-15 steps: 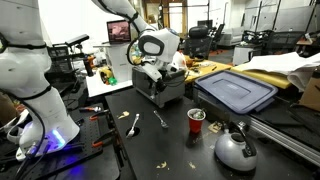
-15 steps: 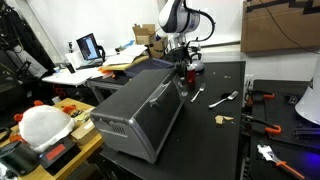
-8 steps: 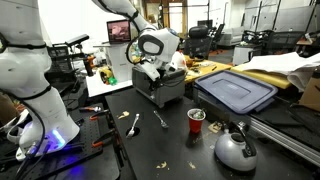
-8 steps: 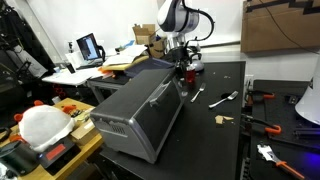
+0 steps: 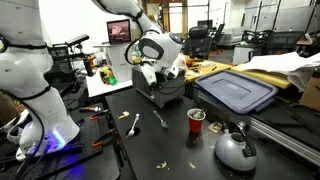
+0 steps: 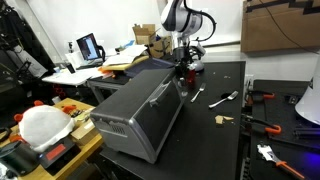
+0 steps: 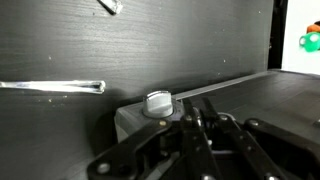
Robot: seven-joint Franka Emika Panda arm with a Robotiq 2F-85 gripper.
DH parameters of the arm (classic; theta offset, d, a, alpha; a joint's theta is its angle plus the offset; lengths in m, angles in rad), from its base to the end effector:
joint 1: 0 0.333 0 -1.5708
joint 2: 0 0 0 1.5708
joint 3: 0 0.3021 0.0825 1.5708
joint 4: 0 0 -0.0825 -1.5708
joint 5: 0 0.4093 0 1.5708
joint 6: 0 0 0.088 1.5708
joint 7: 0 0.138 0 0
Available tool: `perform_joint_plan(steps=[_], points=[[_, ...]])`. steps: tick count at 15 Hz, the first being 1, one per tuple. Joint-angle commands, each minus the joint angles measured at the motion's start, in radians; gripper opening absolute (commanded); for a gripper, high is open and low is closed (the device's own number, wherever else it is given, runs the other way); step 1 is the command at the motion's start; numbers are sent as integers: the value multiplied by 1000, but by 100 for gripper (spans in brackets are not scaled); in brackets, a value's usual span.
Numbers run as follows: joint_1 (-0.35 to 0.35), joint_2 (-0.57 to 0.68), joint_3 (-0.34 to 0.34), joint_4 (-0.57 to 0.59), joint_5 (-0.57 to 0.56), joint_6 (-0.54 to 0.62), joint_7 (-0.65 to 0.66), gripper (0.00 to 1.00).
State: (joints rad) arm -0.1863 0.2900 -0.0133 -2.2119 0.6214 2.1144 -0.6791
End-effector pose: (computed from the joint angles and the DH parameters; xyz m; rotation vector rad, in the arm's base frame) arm 0.5142 -0.0613 0.1667 -2.5644 -0.0596 0.1879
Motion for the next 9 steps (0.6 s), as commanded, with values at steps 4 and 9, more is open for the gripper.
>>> perform_joint_plan(steps=[4,9], points=[[-31,35,-5,5,153,-42,-2,3],[-52,60,-4,6,276,-92,-45,3]])
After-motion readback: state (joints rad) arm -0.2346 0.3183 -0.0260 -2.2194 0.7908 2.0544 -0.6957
